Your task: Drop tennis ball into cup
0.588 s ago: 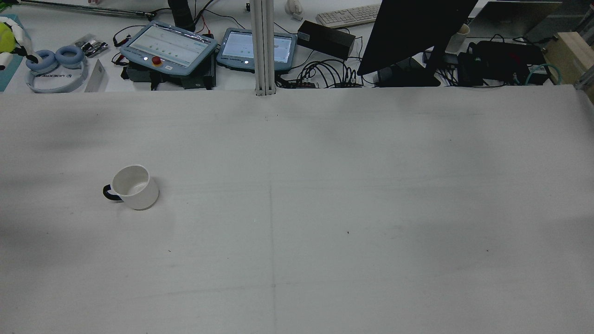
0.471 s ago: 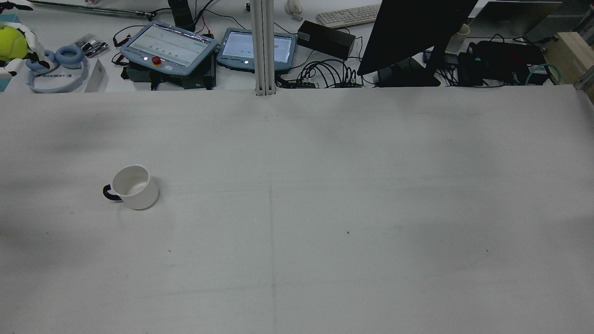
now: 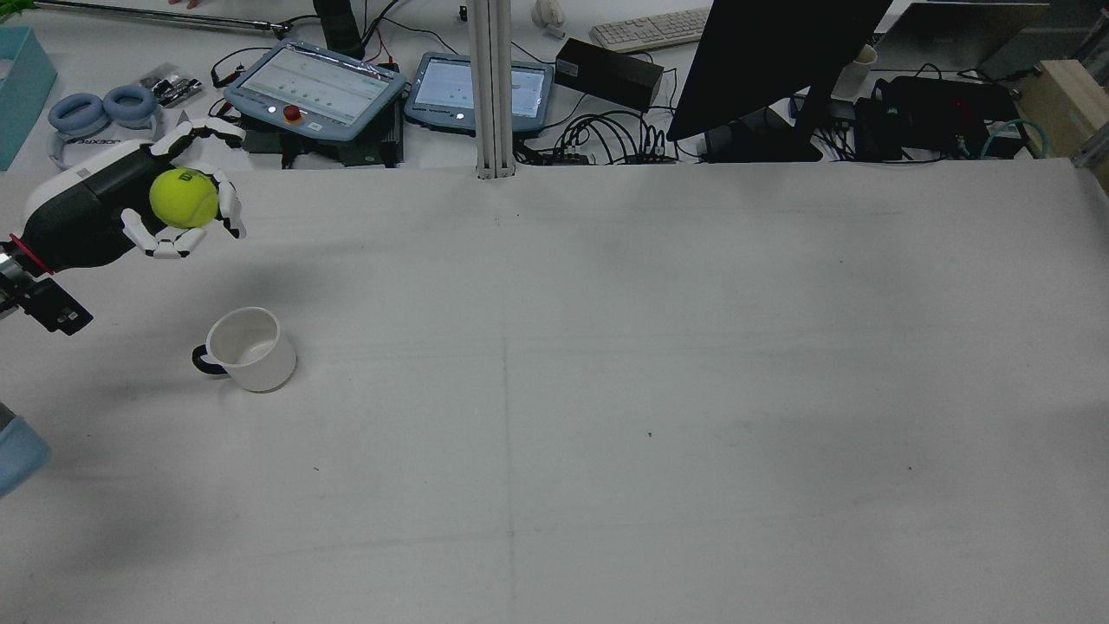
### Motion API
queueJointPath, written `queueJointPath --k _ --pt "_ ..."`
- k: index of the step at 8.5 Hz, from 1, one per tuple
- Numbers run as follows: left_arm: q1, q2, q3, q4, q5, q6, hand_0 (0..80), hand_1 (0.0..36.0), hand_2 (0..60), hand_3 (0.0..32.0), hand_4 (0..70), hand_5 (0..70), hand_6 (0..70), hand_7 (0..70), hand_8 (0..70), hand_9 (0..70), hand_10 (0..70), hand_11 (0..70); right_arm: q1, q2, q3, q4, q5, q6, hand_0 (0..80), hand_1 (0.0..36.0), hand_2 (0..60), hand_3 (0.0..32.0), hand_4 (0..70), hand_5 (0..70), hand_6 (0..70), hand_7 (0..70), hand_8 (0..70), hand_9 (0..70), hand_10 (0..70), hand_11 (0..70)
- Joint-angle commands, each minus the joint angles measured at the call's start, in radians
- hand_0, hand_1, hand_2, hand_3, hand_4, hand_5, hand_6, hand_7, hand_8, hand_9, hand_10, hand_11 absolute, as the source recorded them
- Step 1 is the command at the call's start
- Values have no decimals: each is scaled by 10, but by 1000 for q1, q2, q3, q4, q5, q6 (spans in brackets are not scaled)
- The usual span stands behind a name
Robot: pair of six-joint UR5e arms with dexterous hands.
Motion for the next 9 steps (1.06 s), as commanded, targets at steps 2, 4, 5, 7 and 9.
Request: queueJointPath --k 2,4,5,7,9 --pt "66 38 14 -38 -6 41 800 360 600 320 20 356 700 591 508 439 287 447 0 0 -1 0 0 0 0 0 0 0 0 0 0 0 0 0 0 0" --pt "66 113 9 -108 -9 56 800 360 600 320 18 332 700 568 478 412 283 442 0 0 1 0 0 0 0 0 0 0 0 0 0 0 0 0 0 0" --pt "66 138 2 -122 -9 56 800 360 494 320 0 281 507 340 351 226 220 359 0 0 -1 0 0 0 0 0 0 0 0 0 0 0 0 0 0 0" --pt "68 135 0 -123 -9 50 800 360 468 320 0 210 250 259 255 150 189 309 0 0 -1 0 0 0 0 0 0 0 0 0 0 0 0 0 0 0" --pt "69 126 -3 -120 -9 47 775 360 468 320 0 228 398 215 274 127 170 278 0 0 -1 0 0 0 0 0 0 0 0 0 0 0 0 0 0 0"
